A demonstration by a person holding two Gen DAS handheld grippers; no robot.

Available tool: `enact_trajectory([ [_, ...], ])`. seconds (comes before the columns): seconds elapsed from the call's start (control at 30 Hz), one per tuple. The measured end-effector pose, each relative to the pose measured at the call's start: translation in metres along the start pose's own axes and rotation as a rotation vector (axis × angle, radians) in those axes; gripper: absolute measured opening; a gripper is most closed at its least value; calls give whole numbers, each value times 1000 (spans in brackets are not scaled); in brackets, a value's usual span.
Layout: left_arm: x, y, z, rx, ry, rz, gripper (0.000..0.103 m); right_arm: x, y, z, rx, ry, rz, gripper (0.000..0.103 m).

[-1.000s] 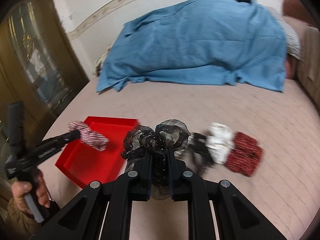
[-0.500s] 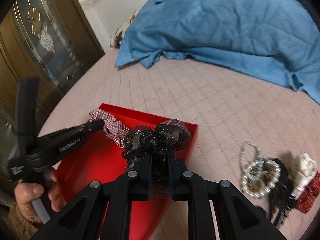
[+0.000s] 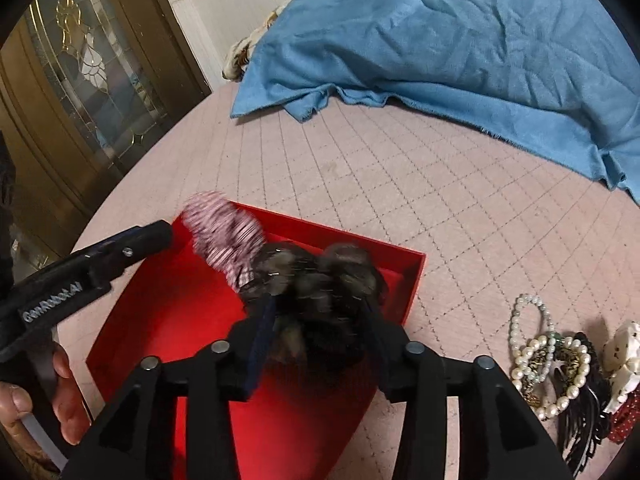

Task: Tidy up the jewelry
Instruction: 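Carry both scrunchies into the red tray and open both tools, then grasp the black hair claw with the left tool while the right tool grasps the red polka-dot scrunchie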

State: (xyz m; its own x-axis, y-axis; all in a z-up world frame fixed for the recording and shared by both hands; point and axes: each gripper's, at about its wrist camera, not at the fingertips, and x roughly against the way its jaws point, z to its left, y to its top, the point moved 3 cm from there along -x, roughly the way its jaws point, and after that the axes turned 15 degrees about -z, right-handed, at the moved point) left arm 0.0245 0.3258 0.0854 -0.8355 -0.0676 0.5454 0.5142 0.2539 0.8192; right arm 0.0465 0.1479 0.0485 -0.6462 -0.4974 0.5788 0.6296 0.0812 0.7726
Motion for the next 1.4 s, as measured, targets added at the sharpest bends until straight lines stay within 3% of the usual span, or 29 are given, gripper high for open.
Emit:
enact_trajectory([
  [0.2, 34, 8, -3, 19, 33, -41, 55, 37, -1, -11, -37, 9, -42, 50],
  [0.27, 45, 7, -10, 1, 42, -49, 56, 52, -3, -18, -49, 5, -58, 56],
  [0.53, 70, -6, -57, -104, 34, -51, 61, 122, -25, -73, -49, -84, -112, 57],
  [0.73, 82, -16, -108, -146, -25, -39, 63, 177, -46, -139, -132, -177, -151, 60],
  [0.87, 82, -26, -138, -151, -70, -22, 71, 206, -63, -183, -194, -251, -166, 60],
  [1.0, 72, -46, -175, -184, -131, 37, 71, 226, -79, -219, -250, -310, -171, 60],
  [1.17, 61, -68, -214, -241, -193, 93, 71, 233, -90, -252, -307, -347, -177, 60],
  [1.4, 41, -92, -246, -215, -273, 181, 71, 219, -93, -274, -355, -325, -190, 61],
])
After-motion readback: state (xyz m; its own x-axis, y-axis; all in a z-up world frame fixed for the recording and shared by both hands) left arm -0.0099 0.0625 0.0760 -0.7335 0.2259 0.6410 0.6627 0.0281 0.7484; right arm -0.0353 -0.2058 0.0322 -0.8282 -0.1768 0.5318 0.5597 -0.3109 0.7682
